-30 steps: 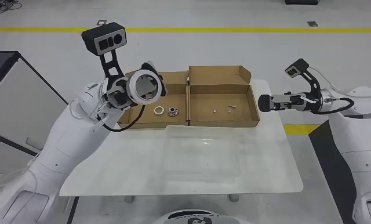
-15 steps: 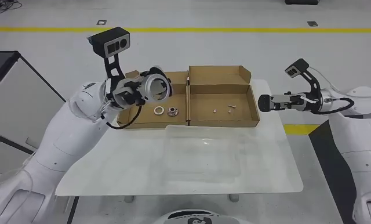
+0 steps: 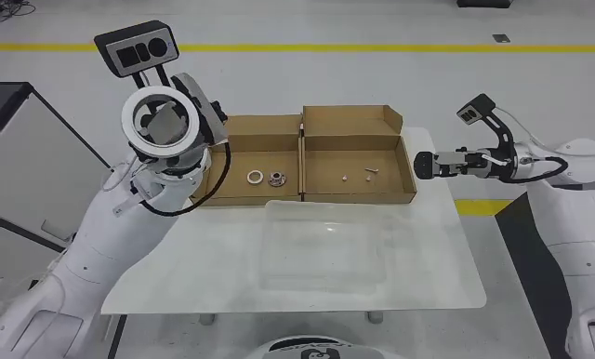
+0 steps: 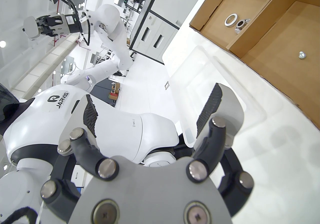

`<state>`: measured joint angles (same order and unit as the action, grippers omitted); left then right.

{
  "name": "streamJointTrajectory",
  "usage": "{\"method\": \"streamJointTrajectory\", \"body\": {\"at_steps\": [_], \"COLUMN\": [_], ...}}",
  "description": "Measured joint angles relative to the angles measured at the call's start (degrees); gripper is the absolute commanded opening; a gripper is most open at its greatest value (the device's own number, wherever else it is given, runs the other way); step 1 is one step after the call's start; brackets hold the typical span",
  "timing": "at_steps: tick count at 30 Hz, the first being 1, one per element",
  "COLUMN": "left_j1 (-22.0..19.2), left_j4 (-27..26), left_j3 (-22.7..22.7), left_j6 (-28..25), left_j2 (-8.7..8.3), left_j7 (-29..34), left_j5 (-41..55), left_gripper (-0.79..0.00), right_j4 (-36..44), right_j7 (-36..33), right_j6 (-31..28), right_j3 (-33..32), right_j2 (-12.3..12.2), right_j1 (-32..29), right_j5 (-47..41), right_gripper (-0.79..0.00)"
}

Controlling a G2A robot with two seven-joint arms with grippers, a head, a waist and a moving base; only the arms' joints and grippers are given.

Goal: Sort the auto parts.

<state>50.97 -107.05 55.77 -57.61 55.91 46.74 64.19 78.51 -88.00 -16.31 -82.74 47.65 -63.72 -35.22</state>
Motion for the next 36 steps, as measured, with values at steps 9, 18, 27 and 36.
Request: {"method": "streamJointTrajectory", "body": {"at_steps": [9, 18, 27, 36], "left_j1": [0.07, 0.07, 2.11, 4.80], "left_j4": [0.00, 0.00, 0.29, 0.01], "left_j3": [0.10, 0.10, 3.42, 7.30], "left_j6": [0.20, 0.20, 6.87, 17.60], "left_j2": [0.13, 0.13, 0.02, 0.02], "left_j7": [0.19, 0.19, -3.67, -9.95], "left_j5": [0.15, 0.15, -10.48, -30.44], "left_gripper": [-0.785, -0.785, -0.785, -0.785], "right_j4": [0.00, 0.00, 0.00, 0.00], "right_j7": [0.00, 0.00, 0.00, 0.00], "right_j6": [0.00, 0.00, 0.00, 0.00], "right_j3": [0.00, 0.00, 0.00, 0.00], "right_j2": [0.00, 0.00, 0.00, 0.00], "right_j1": [0.00, 0.00, 0.00, 0.00], "right_j5": [0.00, 0.00, 0.00, 0.00], "right_gripper": [0.000, 0.000, 0.000, 0.000]}}
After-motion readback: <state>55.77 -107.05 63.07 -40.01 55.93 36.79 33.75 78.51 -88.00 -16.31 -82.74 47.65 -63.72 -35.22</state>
